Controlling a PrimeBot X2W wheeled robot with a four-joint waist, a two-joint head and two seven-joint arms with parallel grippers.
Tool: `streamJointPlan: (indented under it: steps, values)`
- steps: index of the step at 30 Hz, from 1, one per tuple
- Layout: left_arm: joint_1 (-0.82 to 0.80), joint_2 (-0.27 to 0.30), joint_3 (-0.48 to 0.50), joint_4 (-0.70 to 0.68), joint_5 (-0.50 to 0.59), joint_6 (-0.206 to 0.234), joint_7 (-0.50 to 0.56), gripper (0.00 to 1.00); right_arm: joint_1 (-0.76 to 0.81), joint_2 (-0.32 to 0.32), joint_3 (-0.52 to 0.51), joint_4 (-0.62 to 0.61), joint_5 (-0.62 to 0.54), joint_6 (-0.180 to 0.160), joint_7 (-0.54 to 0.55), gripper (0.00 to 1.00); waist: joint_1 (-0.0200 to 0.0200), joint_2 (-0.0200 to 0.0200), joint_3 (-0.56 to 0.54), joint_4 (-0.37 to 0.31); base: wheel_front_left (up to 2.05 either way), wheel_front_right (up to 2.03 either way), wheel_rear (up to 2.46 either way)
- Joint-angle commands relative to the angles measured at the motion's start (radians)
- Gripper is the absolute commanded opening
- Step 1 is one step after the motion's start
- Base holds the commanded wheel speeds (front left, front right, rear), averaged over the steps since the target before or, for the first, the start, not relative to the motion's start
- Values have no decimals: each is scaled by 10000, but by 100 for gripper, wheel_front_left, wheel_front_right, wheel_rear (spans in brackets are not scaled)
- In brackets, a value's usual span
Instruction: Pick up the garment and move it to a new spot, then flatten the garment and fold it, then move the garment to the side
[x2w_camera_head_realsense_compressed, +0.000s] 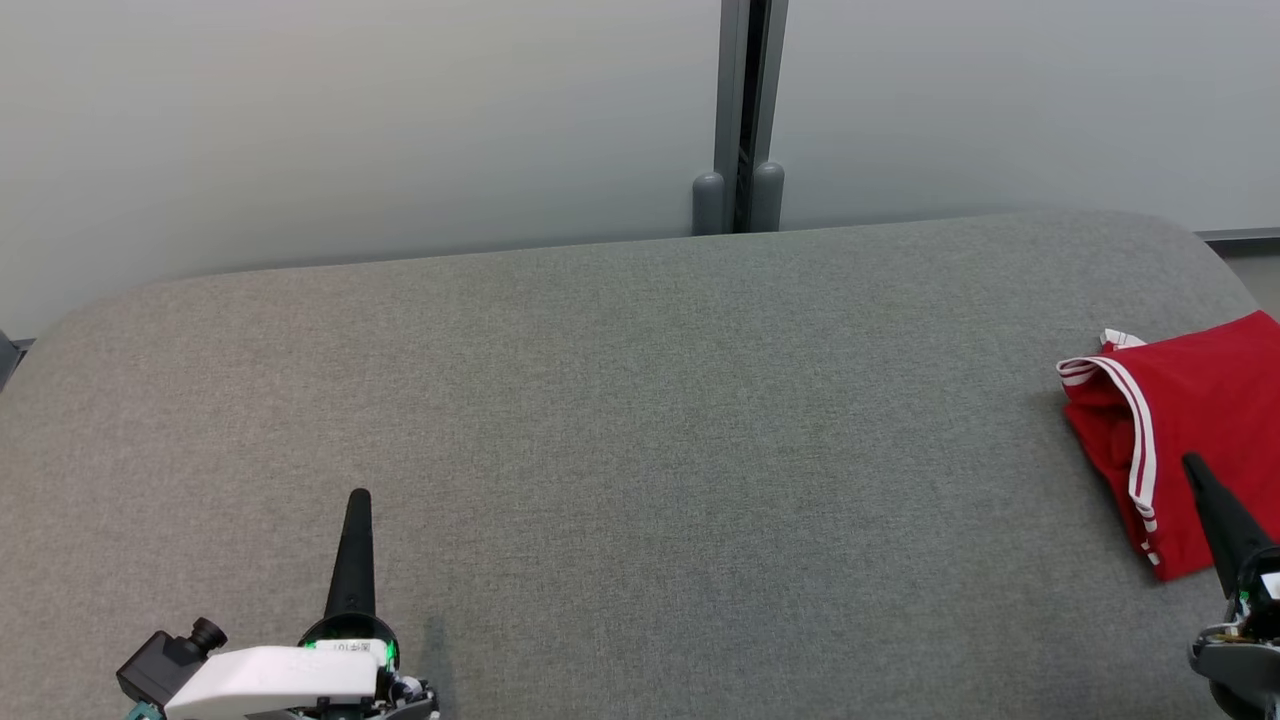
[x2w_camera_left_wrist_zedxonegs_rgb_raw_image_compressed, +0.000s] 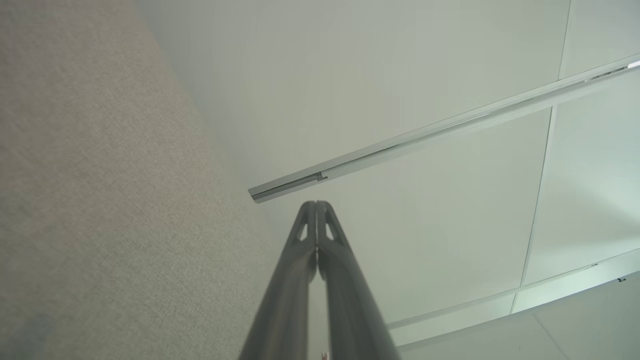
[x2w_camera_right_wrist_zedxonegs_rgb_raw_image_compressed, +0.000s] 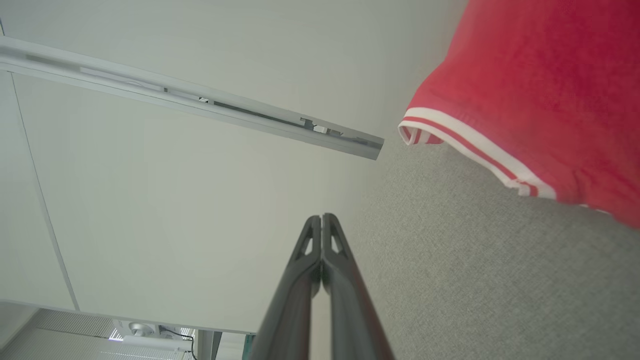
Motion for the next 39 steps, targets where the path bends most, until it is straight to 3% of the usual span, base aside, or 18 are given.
streamJointPlan:
  steps: [1,39]
  values:
    - [-219,27,22,-15,-148,-84,-58,0,-214,-93,-75,18,197,3,98,0,0,-1,3,1,0,0,0]
    - [-446,-433,-53,280,-2217,-550,-329,0,-677,-113,-718,795,2532,2,893,0,0,-1,95,34,0,0,0]
